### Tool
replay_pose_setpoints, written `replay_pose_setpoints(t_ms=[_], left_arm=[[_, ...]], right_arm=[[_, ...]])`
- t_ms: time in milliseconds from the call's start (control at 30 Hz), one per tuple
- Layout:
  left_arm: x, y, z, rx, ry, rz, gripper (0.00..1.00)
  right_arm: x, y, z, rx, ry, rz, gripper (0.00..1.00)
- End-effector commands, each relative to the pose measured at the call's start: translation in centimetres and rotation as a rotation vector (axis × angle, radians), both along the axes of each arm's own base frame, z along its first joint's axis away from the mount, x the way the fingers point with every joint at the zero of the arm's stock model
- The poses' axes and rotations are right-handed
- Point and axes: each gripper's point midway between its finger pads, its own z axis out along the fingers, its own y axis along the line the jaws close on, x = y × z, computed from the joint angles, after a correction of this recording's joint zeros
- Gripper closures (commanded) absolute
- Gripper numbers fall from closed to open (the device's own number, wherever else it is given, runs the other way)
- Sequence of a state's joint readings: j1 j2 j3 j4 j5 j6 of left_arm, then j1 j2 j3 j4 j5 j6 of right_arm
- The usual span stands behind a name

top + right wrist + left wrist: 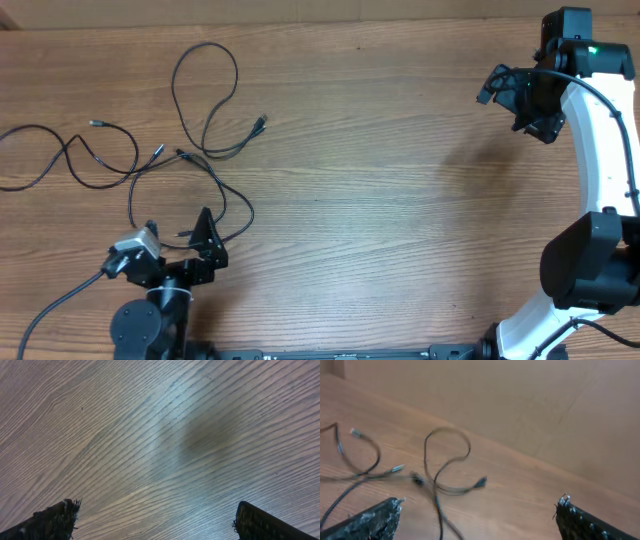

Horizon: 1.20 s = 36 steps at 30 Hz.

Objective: Untangle cables

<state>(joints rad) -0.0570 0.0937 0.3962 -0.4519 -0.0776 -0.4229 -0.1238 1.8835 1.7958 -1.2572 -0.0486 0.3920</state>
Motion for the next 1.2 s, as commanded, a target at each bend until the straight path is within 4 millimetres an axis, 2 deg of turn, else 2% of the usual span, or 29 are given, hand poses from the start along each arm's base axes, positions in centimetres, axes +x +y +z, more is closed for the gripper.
replay_pose_setpoints(t_ms=[0, 67, 200, 467, 700, 933, 1167], left_arm=[[0.8, -0.2, -2.0, 0.031, -0.032, -0.015, 0.00], [1.4, -0.2, -3.8, 0.033, -0.053, -0.014, 0.00], [2.2, -0.3, -5.7, 0.035, -0.050, -0.019, 0.00], [3.0, -0.4, -7.1, 0.169, -0.092, -0.030, 0.00], [3.0, -1.0, -7.5, 0.311, -0.075, -0.082, 0.00], [2.9, -1.7, -7.6, 0.377, -0.078, -0.128, 0.00], [2.9, -1.7, -7.6, 0.367, -0.080, -0.124, 0.00]], right_arm=[[0.1, 0.0, 0.4, 0.000, -0.013, -0.005, 0.00], [0.1, 0.0, 0.4, 0.000, -0.013, -0.005, 0.00], [0.1, 0.0, 0.4, 0.000, -0.013, -0.005, 0.00], [0.1, 0.0, 0.4, 0.001, -0.013, -0.005, 0.00], [0.1, 0.0, 0.4, 0.000, -0.013, -0.005, 0.00], [0.1, 0.0, 0.4, 0.000, -0.013, -0.005, 0.00], [0.1, 0.0, 0.4, 0.000, -0.013, -0.005, 0.00]])
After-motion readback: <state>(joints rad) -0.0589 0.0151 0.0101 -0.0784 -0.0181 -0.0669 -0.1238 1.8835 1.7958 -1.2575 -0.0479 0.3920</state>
